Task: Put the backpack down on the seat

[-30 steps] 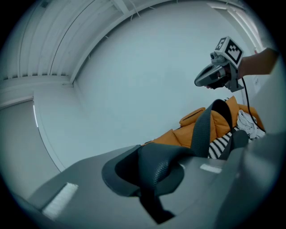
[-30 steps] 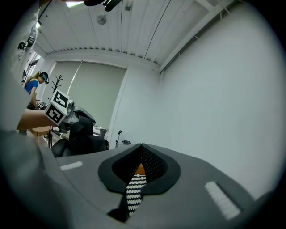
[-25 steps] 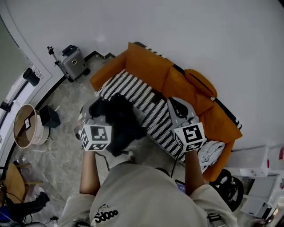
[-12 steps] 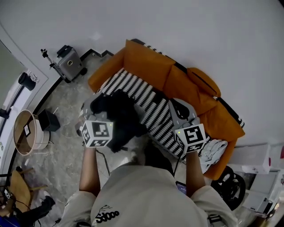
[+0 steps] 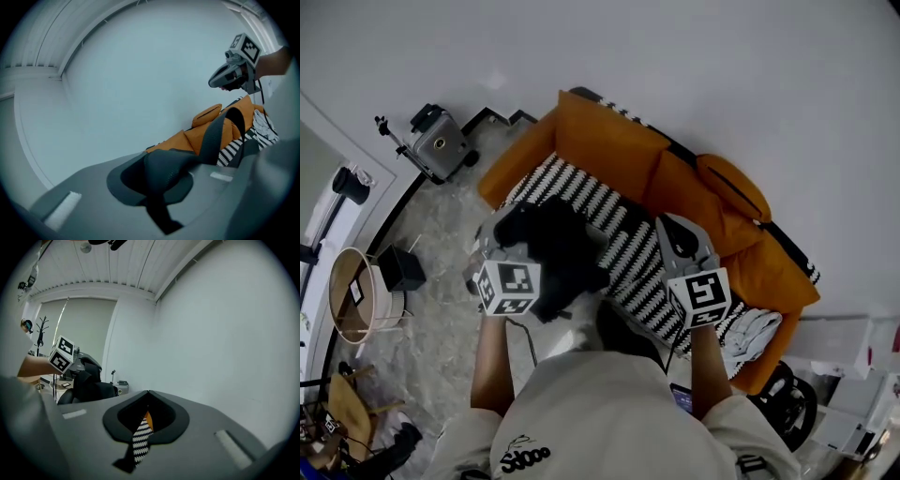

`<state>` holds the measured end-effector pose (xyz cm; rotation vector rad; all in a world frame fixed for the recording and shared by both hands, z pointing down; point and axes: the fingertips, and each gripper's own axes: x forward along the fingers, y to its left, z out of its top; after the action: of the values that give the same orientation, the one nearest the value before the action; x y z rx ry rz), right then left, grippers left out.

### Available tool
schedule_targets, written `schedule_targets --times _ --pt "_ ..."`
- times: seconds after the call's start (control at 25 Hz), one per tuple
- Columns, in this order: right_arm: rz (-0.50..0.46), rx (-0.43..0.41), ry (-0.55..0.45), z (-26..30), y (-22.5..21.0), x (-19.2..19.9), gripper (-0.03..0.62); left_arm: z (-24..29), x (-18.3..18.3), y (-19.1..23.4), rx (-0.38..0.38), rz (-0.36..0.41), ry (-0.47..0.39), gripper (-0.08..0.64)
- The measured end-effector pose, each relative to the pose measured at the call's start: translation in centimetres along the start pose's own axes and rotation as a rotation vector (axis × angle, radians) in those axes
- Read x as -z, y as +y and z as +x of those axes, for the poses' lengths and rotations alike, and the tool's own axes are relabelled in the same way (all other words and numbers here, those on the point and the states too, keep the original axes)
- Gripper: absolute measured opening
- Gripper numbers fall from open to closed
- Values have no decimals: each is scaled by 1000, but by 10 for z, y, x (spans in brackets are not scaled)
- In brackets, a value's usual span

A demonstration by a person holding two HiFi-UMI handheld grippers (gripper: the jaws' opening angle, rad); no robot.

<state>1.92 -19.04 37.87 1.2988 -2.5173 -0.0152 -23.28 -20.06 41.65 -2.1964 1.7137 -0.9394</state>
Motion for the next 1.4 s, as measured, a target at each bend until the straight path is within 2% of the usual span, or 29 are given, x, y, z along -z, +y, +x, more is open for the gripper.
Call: schedule_targets --times 0.84,1.2,1.4 --pt "94 14 128 107 -117 62 2 197 -14 -39 142 42 74 12" --pt "129 -7 195 148 -141 98 2 268 -2 -57 199 33 121 12" --pt "143 -18 209 170 -155 106 3 304 5 -63 217 34 144 12"
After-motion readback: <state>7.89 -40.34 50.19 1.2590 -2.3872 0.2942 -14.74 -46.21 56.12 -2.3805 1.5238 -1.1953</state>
